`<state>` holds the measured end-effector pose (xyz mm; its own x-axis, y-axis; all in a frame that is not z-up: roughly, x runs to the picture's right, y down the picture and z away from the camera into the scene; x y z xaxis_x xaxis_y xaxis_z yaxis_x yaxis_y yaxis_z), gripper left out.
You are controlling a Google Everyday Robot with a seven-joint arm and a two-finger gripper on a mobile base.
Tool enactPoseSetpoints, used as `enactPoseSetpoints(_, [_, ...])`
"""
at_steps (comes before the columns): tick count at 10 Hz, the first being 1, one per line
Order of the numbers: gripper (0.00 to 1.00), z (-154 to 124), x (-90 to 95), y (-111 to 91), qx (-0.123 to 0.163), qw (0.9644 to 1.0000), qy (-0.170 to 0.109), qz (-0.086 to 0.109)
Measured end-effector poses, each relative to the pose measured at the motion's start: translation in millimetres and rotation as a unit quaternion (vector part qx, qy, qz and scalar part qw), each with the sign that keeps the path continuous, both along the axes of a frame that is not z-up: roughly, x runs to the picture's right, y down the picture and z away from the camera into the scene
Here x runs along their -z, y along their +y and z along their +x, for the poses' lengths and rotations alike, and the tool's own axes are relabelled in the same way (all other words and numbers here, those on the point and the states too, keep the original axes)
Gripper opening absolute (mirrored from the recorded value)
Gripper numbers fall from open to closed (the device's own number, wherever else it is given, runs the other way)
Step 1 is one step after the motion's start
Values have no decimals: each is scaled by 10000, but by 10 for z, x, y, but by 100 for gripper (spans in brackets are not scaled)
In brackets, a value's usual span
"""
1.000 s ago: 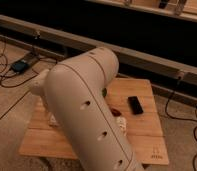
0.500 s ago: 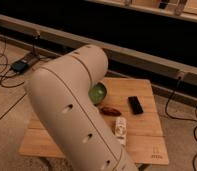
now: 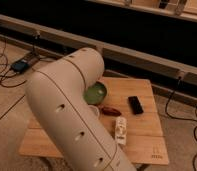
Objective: Place the eraser in the ceramic cup
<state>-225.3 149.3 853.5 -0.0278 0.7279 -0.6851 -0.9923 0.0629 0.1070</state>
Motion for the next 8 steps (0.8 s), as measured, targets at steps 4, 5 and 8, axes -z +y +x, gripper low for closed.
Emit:
enactPoseSetpoints(4, [80,291,540,-370,44,9989,334,331])
enactPoseSetpoints(5, [80,425,650,-468,42,9983,424,393])
enactPoseSetpoints(8, [80,707,742,-719,38,9974,540,476])
